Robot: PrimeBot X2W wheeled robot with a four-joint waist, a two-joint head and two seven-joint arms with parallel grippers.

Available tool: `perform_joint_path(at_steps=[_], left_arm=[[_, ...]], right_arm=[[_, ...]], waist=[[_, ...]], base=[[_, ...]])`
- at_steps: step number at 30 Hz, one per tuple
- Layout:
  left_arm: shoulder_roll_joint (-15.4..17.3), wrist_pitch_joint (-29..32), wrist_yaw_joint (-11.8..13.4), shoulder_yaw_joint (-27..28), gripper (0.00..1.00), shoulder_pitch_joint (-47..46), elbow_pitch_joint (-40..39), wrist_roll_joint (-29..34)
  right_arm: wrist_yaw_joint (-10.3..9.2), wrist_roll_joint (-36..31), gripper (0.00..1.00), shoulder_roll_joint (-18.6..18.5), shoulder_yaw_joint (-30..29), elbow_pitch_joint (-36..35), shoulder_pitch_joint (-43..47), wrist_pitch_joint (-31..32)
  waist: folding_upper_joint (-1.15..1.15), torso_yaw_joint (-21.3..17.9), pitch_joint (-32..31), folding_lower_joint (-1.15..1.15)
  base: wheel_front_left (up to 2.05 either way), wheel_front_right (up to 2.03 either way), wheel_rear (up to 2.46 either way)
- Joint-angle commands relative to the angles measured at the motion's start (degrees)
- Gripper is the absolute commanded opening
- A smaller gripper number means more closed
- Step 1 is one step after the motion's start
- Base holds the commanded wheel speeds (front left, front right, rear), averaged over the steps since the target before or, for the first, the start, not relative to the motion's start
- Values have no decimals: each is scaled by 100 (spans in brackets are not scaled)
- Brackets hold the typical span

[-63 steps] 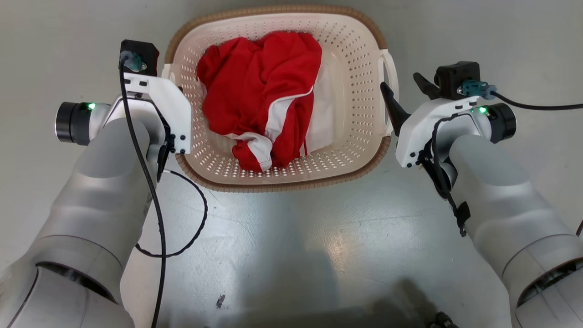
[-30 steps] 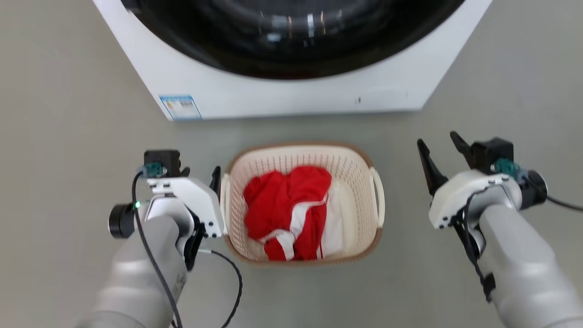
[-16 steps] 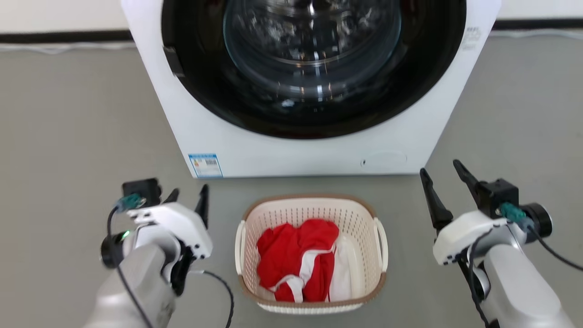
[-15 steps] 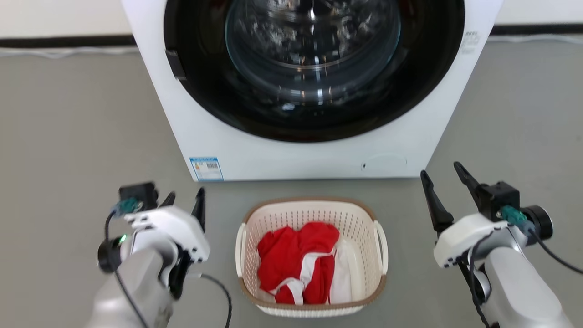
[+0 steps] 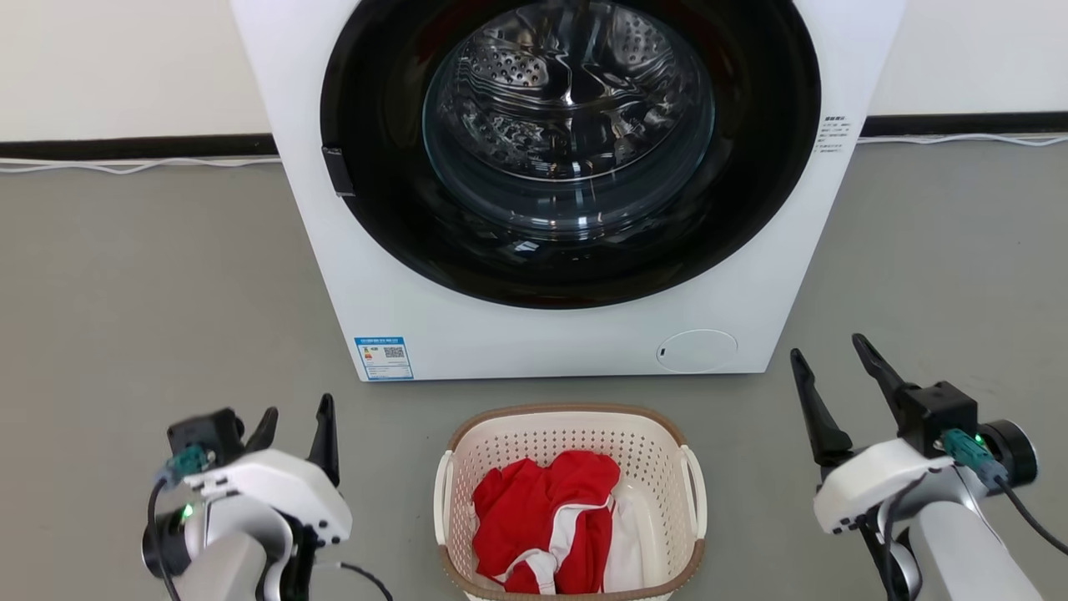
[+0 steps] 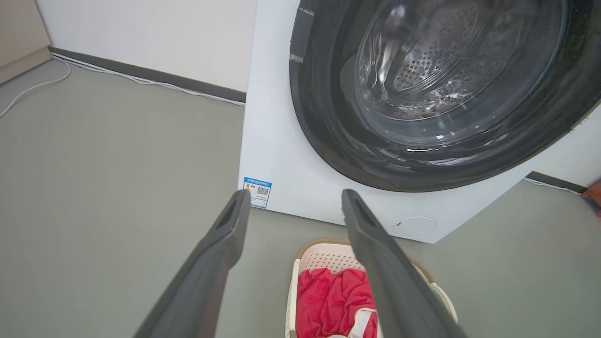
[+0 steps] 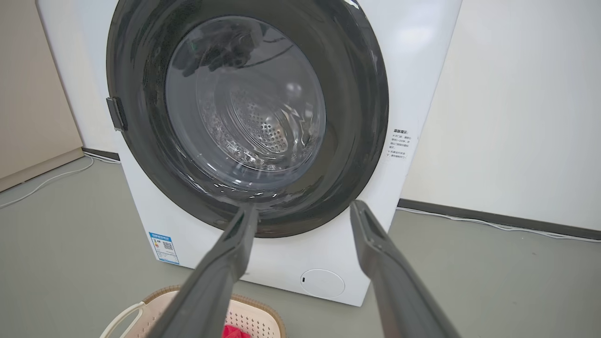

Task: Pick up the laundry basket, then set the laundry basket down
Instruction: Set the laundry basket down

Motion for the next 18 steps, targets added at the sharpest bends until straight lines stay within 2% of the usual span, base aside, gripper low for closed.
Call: perform_joint_path(at_steps=[1, 18], left_arm=[[149, -61, 89, 263, 100, 64, -306, 80], [163, -61, 321, 888, 100, 1024, -1341, 376]], right_arm=[[26, -27, 100, -64, 46, -242, 45, -79], [26, -76, 100, 130, -324, -624, 607, -79]], waist=[[0, -11, -31, 0], [0, -43, -167, 0]], base=[[0, 0, 0], [0, 0, 0]])
